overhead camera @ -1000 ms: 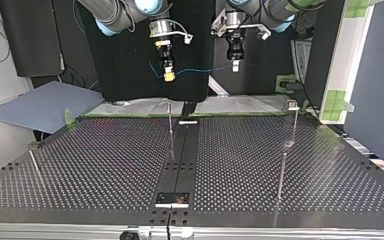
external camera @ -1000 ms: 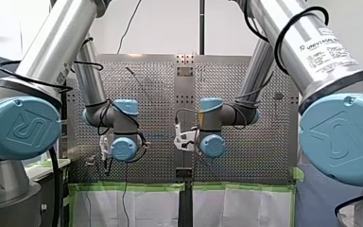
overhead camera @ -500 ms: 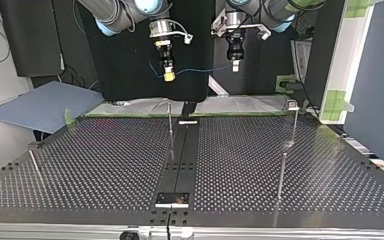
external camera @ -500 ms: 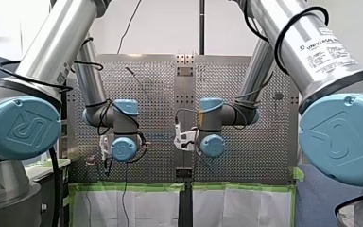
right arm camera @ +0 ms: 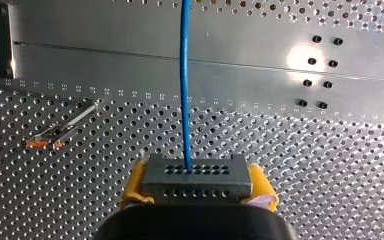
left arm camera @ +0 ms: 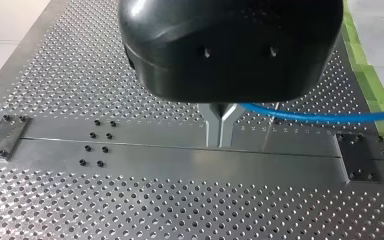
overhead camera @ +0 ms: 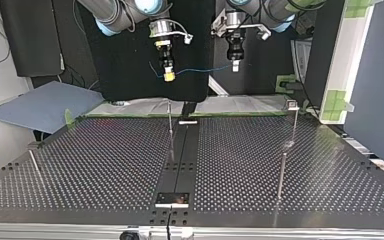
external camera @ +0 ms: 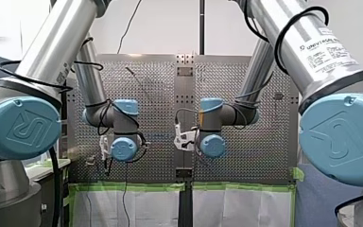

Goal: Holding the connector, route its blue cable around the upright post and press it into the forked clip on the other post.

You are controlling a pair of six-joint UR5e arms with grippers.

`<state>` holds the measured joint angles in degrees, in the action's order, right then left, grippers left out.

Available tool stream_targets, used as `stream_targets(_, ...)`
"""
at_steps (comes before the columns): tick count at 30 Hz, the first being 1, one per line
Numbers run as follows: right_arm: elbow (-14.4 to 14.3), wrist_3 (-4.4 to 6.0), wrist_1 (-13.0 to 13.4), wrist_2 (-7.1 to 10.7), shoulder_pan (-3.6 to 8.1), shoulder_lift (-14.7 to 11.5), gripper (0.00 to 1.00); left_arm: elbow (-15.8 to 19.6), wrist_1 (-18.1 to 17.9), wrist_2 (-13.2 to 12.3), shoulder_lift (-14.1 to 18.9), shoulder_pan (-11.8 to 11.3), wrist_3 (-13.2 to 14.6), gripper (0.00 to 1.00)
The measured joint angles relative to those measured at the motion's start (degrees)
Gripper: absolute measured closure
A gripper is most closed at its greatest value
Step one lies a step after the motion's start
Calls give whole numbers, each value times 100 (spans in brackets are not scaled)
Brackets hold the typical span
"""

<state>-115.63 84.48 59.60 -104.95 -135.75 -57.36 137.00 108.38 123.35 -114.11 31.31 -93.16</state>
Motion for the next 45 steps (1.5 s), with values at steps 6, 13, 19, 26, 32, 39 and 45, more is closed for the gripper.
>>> stream_targets(6, 0, 0, 0, 0, 0, 0, 100, 0, 0, 0, 0, 0, 0, 100)
stream_targets(13, 0, 0, 0, 0, 0, 0, 100, 0, 0, 0, 0, 0, 0, 100)
stream_targets(19, -1, -1, -3, -4, -3, 3, 100, 0, 6, 0, 0, 0, 6, 100)
stream_targets(26, -8, -8, -204, -33, -147, 250, 100, 0, 9, 0, 0, 0, 9, 100)
stream_targets(32, -8, -9, -243, -35, -165, 359, 100, 0, 9, 0, 0, 0, 9, 100)
stream_targets(39, -8, -9, -246, -36, -167, 368, 100, 0, 9, 0, 0, 0, 9, 100)
stream_targets(45, -8, -9, -246, -35, -167, 369, 100, -103, 115, -102, -97, -103, 113, 100)
